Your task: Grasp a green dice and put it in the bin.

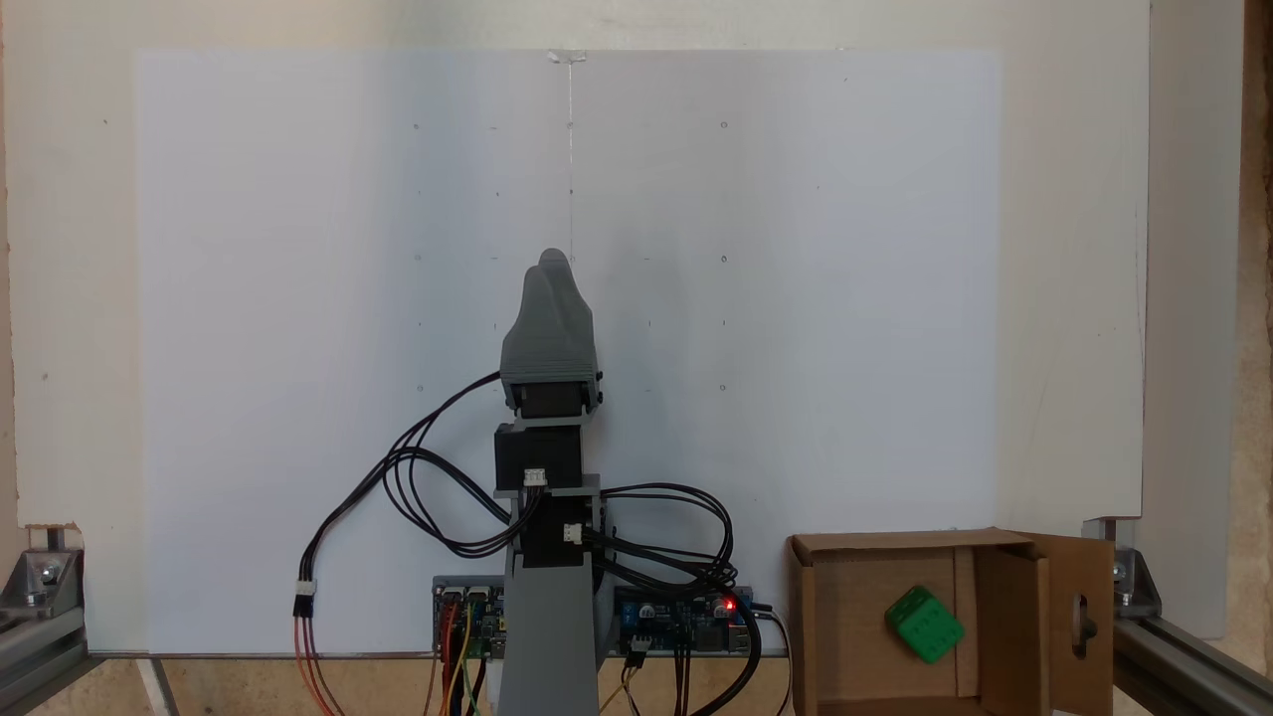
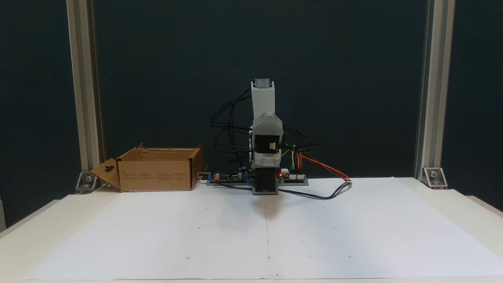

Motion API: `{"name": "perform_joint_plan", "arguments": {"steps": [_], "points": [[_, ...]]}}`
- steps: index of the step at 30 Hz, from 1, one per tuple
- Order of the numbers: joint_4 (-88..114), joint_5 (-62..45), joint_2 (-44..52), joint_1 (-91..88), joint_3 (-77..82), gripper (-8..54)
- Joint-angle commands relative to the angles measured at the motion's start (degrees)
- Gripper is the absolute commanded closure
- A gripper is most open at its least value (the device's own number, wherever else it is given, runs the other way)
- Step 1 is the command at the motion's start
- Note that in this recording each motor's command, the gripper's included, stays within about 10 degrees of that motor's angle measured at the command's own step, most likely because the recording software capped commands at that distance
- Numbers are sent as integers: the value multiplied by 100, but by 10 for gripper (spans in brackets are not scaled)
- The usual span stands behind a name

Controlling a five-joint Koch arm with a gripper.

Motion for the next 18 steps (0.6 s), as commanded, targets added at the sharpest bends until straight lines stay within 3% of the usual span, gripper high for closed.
{"name": "perform_joint_plan", "arguments": {"steps": [1, 18], "points": [[-26, 105, 598, -53, 299, 10], [-26, 97, 598, -9, 299, 10]]}}
